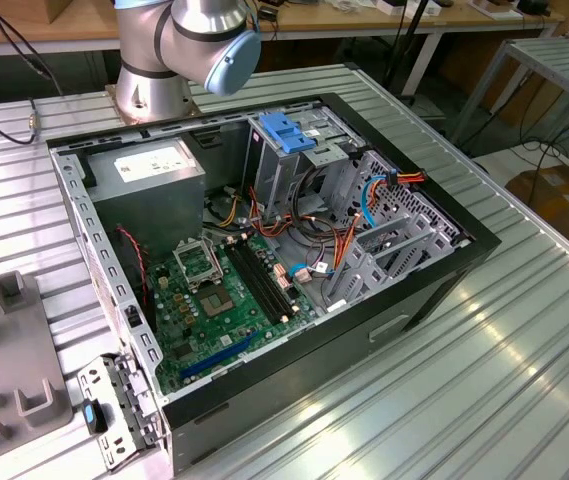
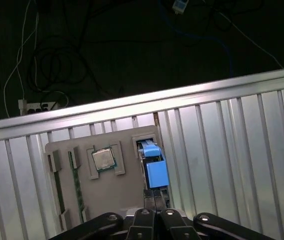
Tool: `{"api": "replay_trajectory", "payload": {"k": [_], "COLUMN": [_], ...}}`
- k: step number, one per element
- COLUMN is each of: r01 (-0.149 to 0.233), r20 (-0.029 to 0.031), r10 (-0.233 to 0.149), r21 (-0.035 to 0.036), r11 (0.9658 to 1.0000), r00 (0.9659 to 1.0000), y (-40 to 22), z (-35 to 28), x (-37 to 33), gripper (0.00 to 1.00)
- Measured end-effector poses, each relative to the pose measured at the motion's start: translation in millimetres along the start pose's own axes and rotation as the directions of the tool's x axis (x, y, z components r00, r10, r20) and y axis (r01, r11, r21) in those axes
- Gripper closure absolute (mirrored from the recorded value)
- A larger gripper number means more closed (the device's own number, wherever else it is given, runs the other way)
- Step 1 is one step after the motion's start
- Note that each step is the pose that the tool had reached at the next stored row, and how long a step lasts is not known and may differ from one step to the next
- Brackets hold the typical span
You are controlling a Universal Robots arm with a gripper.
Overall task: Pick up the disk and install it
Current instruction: 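Pick up the disk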
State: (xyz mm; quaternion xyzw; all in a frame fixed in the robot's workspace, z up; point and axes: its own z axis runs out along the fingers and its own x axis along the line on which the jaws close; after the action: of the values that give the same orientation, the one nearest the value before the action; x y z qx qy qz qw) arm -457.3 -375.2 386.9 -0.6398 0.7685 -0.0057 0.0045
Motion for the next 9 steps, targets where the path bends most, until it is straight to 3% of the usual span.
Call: {"api": "replay_trajectory", "payload": {"k": [5,9], "r01": [0.015,0.064], "r20": [0.0002,0.0009], "r10": [-0.015,-0.064], "r21": [0.0000,0.0000], "r11": [0.9999,0.9980], "r00": [0.9999,0.9980], "y": [0.0,0.0], "z": [0.0,0.0], "x": [0.0,0.0], "gripper": [0.89,0.89]}}
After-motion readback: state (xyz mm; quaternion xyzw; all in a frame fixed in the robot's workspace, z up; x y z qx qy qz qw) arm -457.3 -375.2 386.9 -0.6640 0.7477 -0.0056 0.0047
